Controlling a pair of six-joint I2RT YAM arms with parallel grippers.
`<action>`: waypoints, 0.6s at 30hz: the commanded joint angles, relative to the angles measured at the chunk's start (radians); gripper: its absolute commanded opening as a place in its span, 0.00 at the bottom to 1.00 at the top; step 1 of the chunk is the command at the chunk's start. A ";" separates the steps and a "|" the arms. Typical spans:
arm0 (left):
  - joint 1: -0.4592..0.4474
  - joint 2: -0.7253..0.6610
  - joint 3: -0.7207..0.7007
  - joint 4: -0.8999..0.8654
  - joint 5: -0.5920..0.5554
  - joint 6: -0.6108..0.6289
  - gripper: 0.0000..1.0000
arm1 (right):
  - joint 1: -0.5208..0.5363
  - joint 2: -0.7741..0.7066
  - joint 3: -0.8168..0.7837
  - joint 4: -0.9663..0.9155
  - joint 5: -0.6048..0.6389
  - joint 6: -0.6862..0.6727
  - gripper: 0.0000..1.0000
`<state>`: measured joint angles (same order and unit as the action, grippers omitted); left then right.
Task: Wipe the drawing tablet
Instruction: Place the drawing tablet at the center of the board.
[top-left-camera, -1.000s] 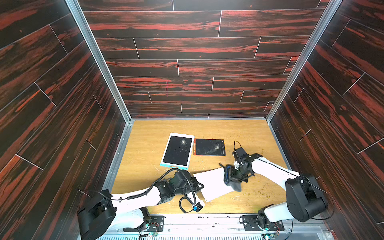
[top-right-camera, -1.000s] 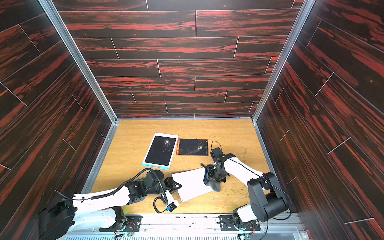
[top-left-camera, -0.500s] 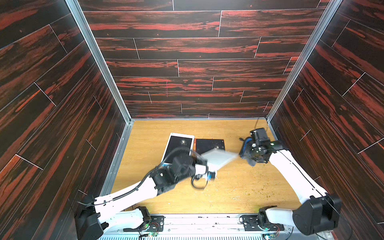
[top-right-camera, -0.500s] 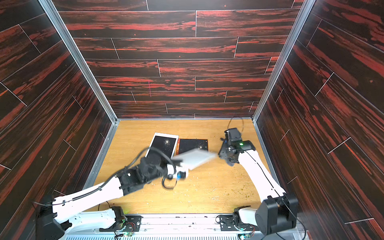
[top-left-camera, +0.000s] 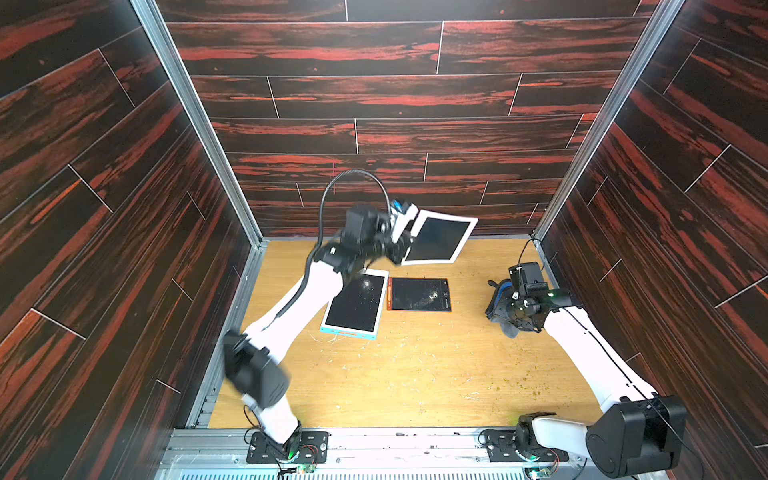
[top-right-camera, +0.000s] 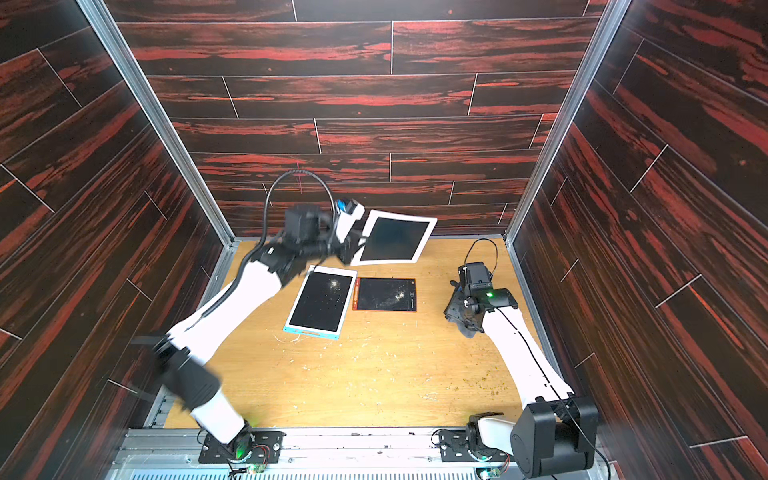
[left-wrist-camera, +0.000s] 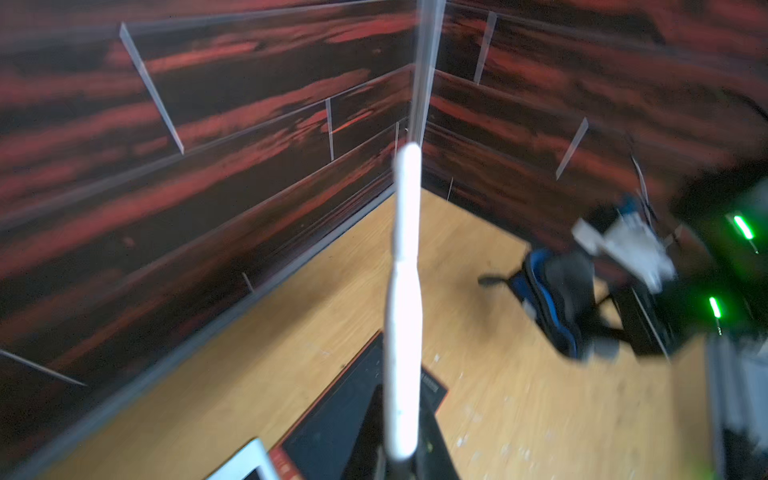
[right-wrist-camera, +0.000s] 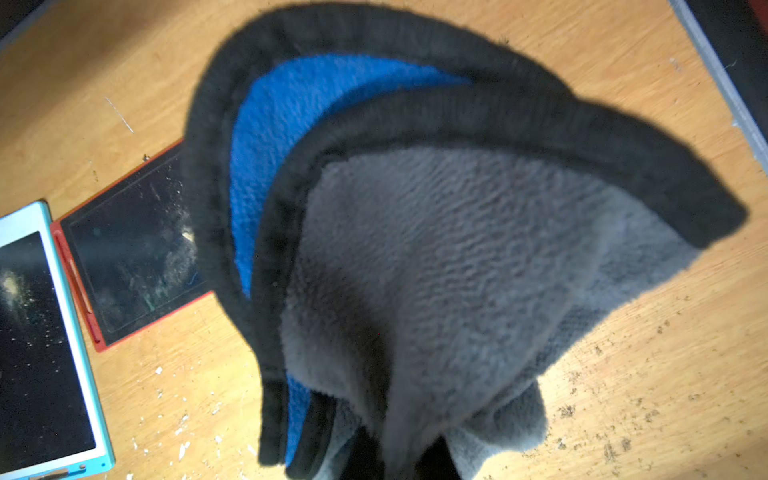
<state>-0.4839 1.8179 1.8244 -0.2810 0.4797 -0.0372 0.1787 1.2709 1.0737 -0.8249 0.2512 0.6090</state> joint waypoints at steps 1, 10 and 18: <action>0.061 0.172 0.211 0.005 0.183 -0.358 0.00 | -0.005 -0.025 -0.012 0.015 -0.032 -0.003 0.00; 0.125 0.621 0.645 0.061 0.245 -0.693 0.00 | -0.007 -0.038 -0.029 0.003 -0.041 -0.009 0.00; 0.152 0.786 0.716 0.107 0.261 -0.836 0.00 | -0.008 -0.042 -0.047 -0.002 -0.055 -0.007 0.00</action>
<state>-0.3408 2.6064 2.4790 -0.2512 0.7055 -0.7933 0.1761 1.2423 1.0363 -0.8154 0.2089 0.6086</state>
